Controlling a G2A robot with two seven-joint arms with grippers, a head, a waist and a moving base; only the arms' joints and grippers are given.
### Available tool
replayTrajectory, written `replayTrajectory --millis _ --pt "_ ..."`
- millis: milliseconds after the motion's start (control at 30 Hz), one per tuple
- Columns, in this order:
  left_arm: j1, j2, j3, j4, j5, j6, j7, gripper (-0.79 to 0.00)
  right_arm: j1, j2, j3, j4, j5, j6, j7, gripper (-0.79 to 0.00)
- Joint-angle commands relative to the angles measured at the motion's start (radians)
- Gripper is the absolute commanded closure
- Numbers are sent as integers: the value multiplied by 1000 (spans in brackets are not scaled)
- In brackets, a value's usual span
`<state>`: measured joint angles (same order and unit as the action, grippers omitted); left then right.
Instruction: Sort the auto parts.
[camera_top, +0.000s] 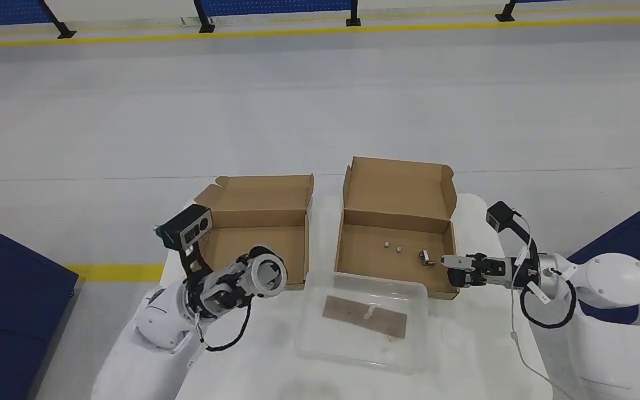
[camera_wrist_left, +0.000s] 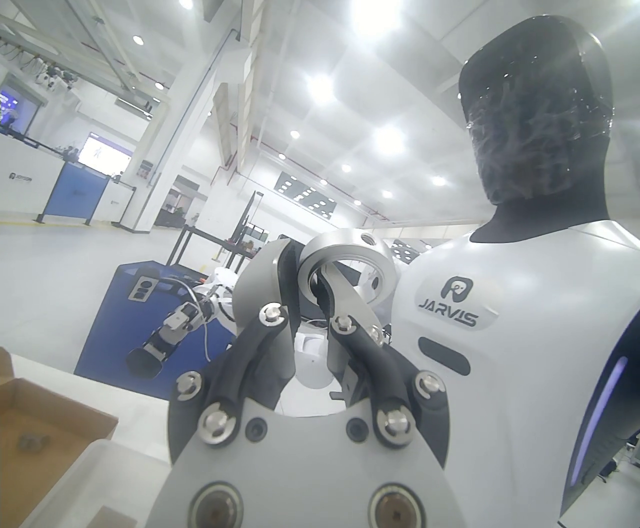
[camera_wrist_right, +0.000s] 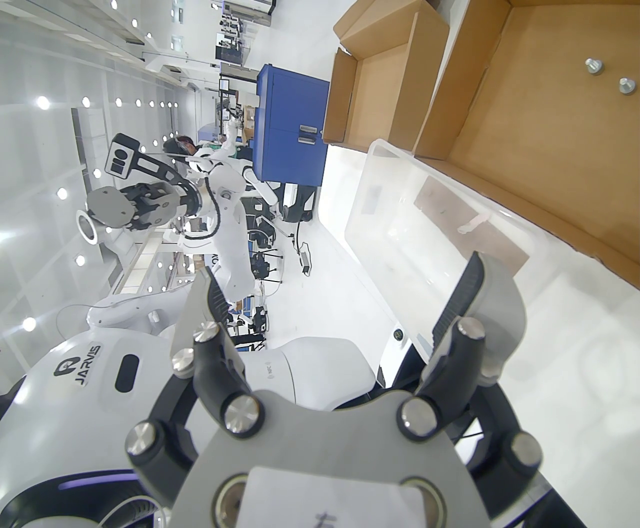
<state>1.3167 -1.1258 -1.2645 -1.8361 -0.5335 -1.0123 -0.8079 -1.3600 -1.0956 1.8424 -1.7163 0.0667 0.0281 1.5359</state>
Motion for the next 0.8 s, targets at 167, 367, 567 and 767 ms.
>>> replayTrajectory --millis 167,367,567,767 --pt "-1 4 0 -6 -15 0 0 0 0 0 0 0 0 0 0 -785" --pt "14 0 4 -35 -65 9 64 0 0 0 0 0 0 0 0 -785" --pt "12 2 15 -49 -238 0 39 0 0 0 0 0 0 0 0 -785" --pt "5 3 24 -59 -363 12 -12 0 0 0 0 0 0 0 0 -785"
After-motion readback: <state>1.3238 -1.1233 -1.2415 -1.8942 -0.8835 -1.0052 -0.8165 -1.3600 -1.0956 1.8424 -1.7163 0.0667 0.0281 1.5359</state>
